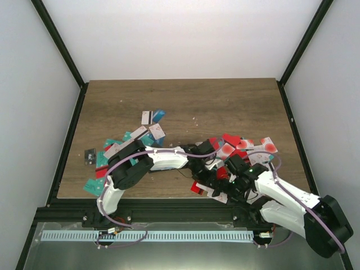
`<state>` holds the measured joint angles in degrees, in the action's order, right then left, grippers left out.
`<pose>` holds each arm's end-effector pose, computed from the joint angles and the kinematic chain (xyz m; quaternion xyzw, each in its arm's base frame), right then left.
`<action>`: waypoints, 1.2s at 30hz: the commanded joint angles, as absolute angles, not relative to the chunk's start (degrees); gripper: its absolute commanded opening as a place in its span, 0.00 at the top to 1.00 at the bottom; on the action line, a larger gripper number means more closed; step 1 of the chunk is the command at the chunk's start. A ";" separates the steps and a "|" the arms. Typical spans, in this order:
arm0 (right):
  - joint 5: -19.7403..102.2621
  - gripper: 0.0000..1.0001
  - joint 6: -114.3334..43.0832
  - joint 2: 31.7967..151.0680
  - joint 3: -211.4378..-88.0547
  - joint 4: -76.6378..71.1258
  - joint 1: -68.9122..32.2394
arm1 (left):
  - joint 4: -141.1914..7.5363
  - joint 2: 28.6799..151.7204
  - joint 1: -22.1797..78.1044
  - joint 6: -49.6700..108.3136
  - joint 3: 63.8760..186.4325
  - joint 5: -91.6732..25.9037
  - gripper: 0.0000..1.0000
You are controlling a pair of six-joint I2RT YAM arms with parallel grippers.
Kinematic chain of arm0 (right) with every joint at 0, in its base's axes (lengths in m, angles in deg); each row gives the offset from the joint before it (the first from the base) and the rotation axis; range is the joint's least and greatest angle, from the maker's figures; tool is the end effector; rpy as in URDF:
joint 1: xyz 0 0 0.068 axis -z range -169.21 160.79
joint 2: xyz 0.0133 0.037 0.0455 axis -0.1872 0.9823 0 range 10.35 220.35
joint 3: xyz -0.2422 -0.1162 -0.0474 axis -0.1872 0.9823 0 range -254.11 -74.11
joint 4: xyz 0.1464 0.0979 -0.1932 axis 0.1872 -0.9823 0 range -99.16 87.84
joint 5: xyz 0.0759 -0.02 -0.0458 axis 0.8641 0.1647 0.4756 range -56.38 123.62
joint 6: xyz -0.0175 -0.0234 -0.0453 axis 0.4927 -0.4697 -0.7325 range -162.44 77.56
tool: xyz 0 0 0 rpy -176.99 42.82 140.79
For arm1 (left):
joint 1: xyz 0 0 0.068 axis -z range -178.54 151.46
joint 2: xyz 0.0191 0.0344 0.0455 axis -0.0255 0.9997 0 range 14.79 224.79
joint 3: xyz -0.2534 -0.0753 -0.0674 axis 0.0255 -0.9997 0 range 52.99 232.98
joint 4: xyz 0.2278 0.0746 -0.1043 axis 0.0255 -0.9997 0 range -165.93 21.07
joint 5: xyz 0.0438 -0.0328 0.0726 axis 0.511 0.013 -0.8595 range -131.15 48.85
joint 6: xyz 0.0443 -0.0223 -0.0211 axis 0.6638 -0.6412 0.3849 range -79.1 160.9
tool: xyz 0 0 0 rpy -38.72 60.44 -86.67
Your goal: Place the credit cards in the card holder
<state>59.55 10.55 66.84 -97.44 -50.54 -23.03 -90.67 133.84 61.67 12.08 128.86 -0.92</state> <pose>0.0975 0.0840 0.1450 -0.1455 -0.9610 -0.2119 0.1015 0.1841 -0.3679 0.1288 -0.3198 -0.8622 0.3823 0.0899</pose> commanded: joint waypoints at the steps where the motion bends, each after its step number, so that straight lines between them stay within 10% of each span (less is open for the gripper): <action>1: 58.58 0.22 11.80 65.11 -95.66 -47.69 -22.72 | -90.83 135.81 62.40 12.14 129.69 -0.38 0.86; 13: 58.78 0.27 11.97 63.21 -91.95 -42.59 -22.72 | -90.58 137.23 62.82 12.54 127.26 -1.99 0.88; 36: 56.28 0.99 8.03 59.58 -97.29 -46.24 -22.74 | -85.33 130.64 61.81 5.75 126.43 -1.10 0.88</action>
